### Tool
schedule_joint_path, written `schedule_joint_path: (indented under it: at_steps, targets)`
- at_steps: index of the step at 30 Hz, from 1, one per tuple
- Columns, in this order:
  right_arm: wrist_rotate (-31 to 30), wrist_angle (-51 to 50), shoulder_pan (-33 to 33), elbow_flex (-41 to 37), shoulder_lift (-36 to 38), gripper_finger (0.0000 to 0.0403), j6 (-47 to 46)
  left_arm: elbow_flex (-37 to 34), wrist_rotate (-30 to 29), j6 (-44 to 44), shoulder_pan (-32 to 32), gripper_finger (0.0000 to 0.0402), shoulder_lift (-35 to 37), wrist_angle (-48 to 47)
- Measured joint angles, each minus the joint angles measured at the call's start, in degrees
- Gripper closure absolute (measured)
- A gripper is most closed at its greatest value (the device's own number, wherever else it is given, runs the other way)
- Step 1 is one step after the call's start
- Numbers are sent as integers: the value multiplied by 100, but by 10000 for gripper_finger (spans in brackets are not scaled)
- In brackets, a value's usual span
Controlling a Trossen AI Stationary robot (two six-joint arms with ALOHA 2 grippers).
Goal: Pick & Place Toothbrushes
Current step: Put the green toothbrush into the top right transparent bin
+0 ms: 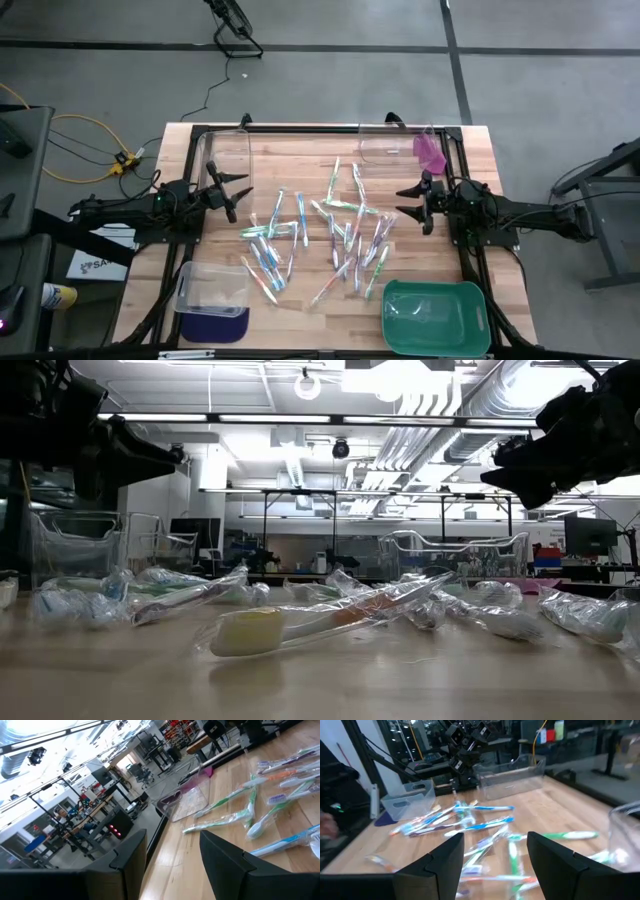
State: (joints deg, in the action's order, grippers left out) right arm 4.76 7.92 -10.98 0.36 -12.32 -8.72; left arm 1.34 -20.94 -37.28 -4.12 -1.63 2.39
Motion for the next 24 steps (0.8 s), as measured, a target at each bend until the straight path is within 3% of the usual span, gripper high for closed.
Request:
schedule_joint_path:
  at_steps: [6, 16, 18, 21, 24]
  targets:
    - [9, 2, 0, 0, -1, 192, 109, 15, -1, 44, 2, 224, 0, 5]
    - [-11, 408, 0, 0, -4, 192, -1117, 15, 23, -159, 1, 224, 0, 65]
    - [-457, 542, 0, 0, -7, 192, -1154, 15, 26, -328, 2, 224, -2, 284]
    - [-1658, 892, -8, 7, -10, 192, -1185, 17, 24, -590, 0, 224, -1, 771]
    - [-1924, 892, -9, 177, -105, 192, -1223, 17, 23, -828, 0, 224, 0, 1311]
